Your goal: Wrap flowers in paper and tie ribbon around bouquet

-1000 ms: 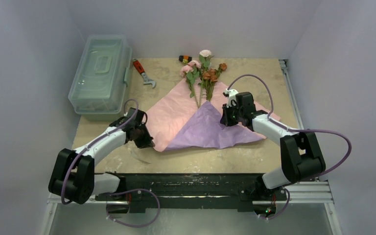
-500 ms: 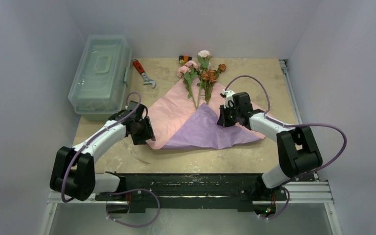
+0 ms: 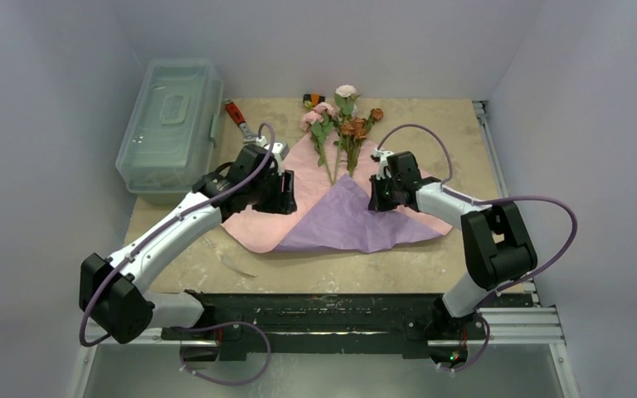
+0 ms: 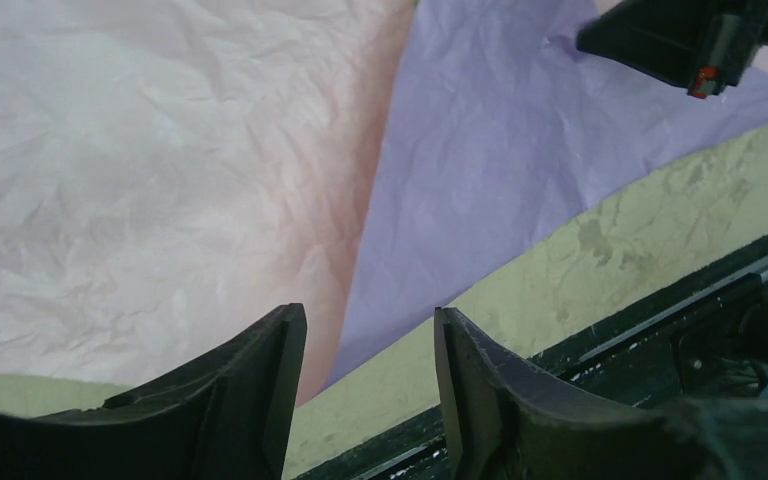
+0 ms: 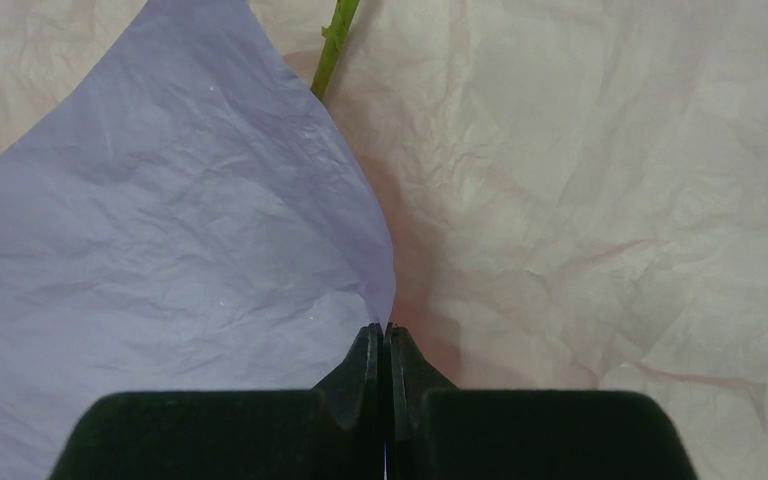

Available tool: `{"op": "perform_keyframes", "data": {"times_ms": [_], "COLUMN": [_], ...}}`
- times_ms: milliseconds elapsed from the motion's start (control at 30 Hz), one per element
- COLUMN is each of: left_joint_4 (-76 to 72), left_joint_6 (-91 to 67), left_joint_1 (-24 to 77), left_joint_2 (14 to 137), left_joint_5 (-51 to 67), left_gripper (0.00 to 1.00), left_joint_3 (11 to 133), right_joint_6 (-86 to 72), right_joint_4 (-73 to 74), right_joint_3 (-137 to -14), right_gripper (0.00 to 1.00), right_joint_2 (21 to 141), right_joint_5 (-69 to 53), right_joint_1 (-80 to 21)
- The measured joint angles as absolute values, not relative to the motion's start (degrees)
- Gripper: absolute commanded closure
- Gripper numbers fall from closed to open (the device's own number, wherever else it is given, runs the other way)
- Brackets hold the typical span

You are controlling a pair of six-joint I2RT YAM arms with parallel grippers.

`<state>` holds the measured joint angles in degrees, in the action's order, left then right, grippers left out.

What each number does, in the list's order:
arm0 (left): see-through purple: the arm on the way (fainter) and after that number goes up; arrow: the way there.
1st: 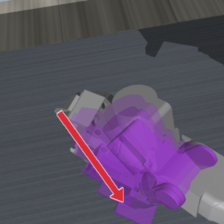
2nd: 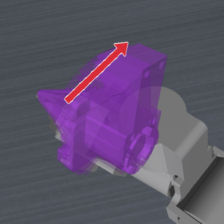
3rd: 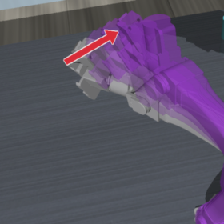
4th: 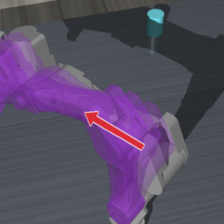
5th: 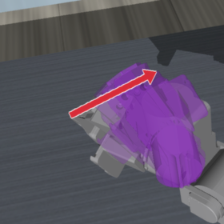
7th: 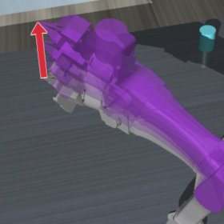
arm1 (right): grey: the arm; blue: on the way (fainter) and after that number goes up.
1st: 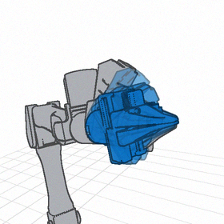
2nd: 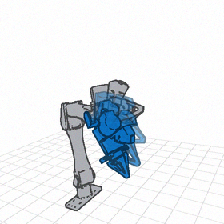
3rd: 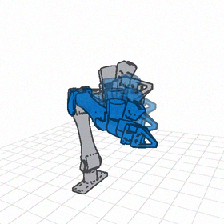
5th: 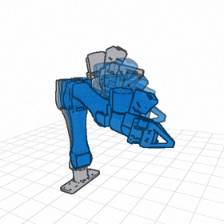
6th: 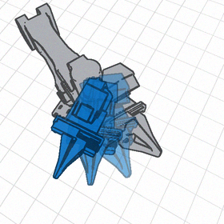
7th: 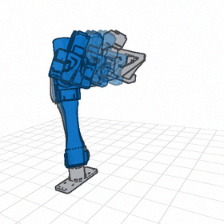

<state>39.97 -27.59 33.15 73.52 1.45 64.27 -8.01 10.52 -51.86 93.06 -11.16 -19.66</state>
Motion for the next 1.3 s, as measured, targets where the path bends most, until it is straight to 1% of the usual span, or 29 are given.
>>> {"op": "perform_keyframes", "data": {"times_ms": [167, 267, 400, 467, 833, 867, 933, 1000, 1033, 1067, 1133, 1167, 1233, 1300], "left_joint_4": [35.1, 32.2, 29.7, 28.2, 23.3, 22.9, 22.1, 21.1, 20.8, 20.6, 20.1, 20.0, 19.7, 19.4], "left_joint_6": [-25.8, -25.0, -24.8, -24.9, -26.2, -26.1, -25.9, -25.9, -25.9, -25.8, -25.8, -25.7, -25.7, -25.7], "left_joint_1": [35.1, 37.9, 41.9, 43.3, 44.2, 44.2, 44.2, 44.2, 44.2, 44.2, 44.2, 44.2, 44.2, 44.2], "left_joint_2": [78.4, 84.0, 90.0, 92.0, 98.5, 99.1, 99.9, 100.5, 100.7, 100.9, 100.9, 100.9, 100.9, 100.9], "left_joint_5": [7.9, 10.9, 13.3, 13.5, 11.8, 11.7, 11.6, 11.5, 11.5, 11.5, 11.5, 11.5, 11.5, 11.5], "left_gripper": [0.56, 0.58, 0.64, 0.67, 0.70, 0.71, 0.72, 0.72, 0.72, 0.73, 0.73, 0.73, 0.74, 0.74], "left_joint_3": [64.1, 64.1, 64.1, 63.7, 60.1, 60.1, 60.0, 59.4, 59.1, 59.1, 59.0, 59.0, 58.8, 58.7], "right_joint_6": [-8.6, -8.8, -9.1, -9.3, -10.2, -10.4, -10.9, -11.9, -12.5, -13.1, -14.2, -14.8, -16.0, -17.6], "right_joint_4": [11.8, 12.2, 12.6, 12.6, 12.9, 13.0, 13.4, 14.5, 15.2, 16.0, 17.7, 18.8, 20.5, 23.1], "right_joint_3": [-52.8, -53.6, -54.6, -54.7, -54.7, -54.7, -54.8, -55.6, -56.1, -56.8, -58.2, -59.1, -60.0, -60.4], "right_gripper": [1.00, 1.00, 1.00, 1.00, 1.00, 0.99, 0.88, 0.64, 0.56, 0.50, 0.43, 0.41, 0.41, 0.43], "right_joint_2": [93.2, 93.6, 94.1, 94.3, 94.5, 94.5, 94.5, 94.5, 94.5, 94.5, 94.4, 94.2, 93.2, 91.1], "right_joint_5": [-10.4, -10.0, -9.9, -9.9, -9.3, -9.0, -8.4, -8.2, -8.0, -7.7, -6.9, -6.5, -5.6, -5.0], "right_joint_1": [-19.7, -19.7, -19.7, -19.7, -19.7, -19.7, -19.7, -19.7, -19.7, -19.7, -19.7, -19.7, -19.7, -19.7]}}
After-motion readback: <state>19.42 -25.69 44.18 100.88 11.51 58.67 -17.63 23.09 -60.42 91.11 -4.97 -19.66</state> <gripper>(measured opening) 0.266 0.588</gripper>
